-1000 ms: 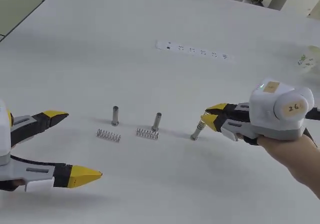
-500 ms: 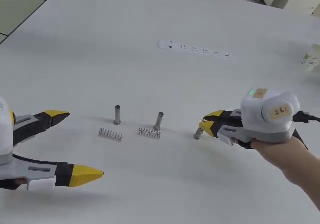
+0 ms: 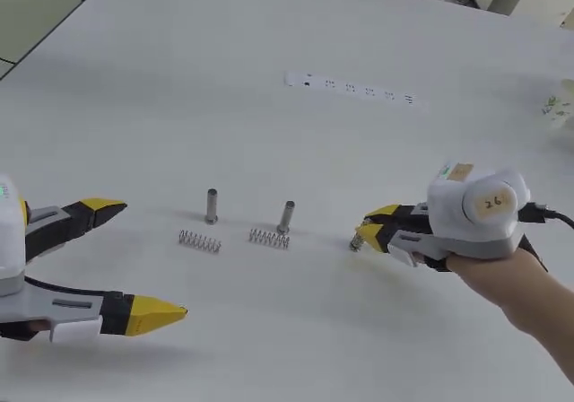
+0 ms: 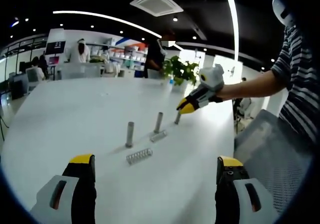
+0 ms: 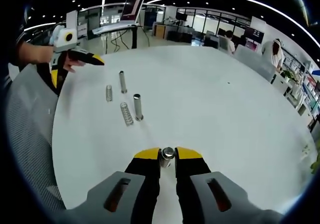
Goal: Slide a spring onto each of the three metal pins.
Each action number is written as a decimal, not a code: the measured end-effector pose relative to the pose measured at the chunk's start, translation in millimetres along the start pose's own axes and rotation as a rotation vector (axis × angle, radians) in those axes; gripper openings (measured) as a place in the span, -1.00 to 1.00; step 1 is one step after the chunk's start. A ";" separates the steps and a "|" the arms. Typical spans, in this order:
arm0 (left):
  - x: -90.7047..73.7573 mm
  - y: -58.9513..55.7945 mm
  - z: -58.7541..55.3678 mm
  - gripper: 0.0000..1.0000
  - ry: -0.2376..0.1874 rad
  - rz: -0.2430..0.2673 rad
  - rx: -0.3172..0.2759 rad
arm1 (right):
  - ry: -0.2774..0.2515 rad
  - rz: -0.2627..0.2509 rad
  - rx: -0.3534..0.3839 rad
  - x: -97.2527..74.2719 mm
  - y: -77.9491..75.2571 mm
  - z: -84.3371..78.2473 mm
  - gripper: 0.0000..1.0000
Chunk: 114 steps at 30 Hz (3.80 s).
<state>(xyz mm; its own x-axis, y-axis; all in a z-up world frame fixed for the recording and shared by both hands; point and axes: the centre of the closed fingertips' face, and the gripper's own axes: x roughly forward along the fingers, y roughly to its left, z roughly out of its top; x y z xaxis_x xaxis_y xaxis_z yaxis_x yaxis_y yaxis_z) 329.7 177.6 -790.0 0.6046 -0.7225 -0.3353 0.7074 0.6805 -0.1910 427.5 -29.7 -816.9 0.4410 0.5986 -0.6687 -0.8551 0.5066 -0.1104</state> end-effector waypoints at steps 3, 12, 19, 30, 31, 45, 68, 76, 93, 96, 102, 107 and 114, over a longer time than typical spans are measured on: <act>0.4 -1.0 0.2 0.96 0.000 -0.002 -0.001 | 0.008 0.005 0.006 1.2 0.5 -1.7 -0.82; -2.5 0.9 -0.1 0.96 0.000 0.004 -0.004 | 0.037 0.000 0.039 6.6 4.6 -9.6 -0.68; -2.6 0.0 -0.7 0.96 0.000 0.005 -0.005 | 0.039 -0.001 0.055 8.1 6.2 -11.6 -0.64; -2.9 -0.2 0.5 0.96 -0.004 0.006 -0.013 | 0.051 0.002 0.088 3.8 6.2 -19.5 -0.61; -2.9 0.1 0.7 0.96 -0.005 0.007 -0.013 | 0.054 0.001 0.087 3.3 6.4 -20.5 -0.61; -1.4 -1.0 1.0 0.96 -0.002 0.003 -0.017 | 0.067 0.010 0.106 -11.8 16.0 -32.8 -0.60; 0.2 -8.5 -3.4 0.96 0.020 -0.017 -0.012 | 0.070 0.093 0.093 -12.1 49.7 -30.7 -0.61; -1.0 -8.4 -4.1 0.96 0.024 -0.020 -0.012 | 0.058 0.133 0.048 -3.8 64.6 -13.9 -0.61; -4.4 -7.2 -3.9 0.94 0.025 -0.016 -0.014 | 0.037 0.236 -0.062 22.0 95.0 29.1 -0.64; -5.6 -7.7 -4.8 0.94 0.027 -0.016 -0.015 | 0.035 0.237 -0.096 29.2 96.7 35.3 -0.65; -6.8 -10.4 -8.0 0.94 0.033 -0.018 -0.016 | 0.033 0.241 -0.106 42.0 93.2 46.4 -0.68; -7.7 -12.1 -11.8 0.94 0.038 -0.020 -0.022 | 0.041 0.240 -0.118 49.1 92.7 46.5 -0.69; -9.3 -10.9 -14.4 0.94 0.042 -0.015 -0.026 | 0.065 0.231 -0.110 56.9 88.8 39.0 -0.69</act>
<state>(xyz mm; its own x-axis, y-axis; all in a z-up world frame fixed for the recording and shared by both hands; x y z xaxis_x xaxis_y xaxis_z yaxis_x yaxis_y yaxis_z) 311.1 178.7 -798.1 0.5773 -0.7276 -0.3707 0.7064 0.6727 -0.2203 387.3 73.5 -836.1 0.2149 0.6474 -0.7312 -0.9572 0.2883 -0.0261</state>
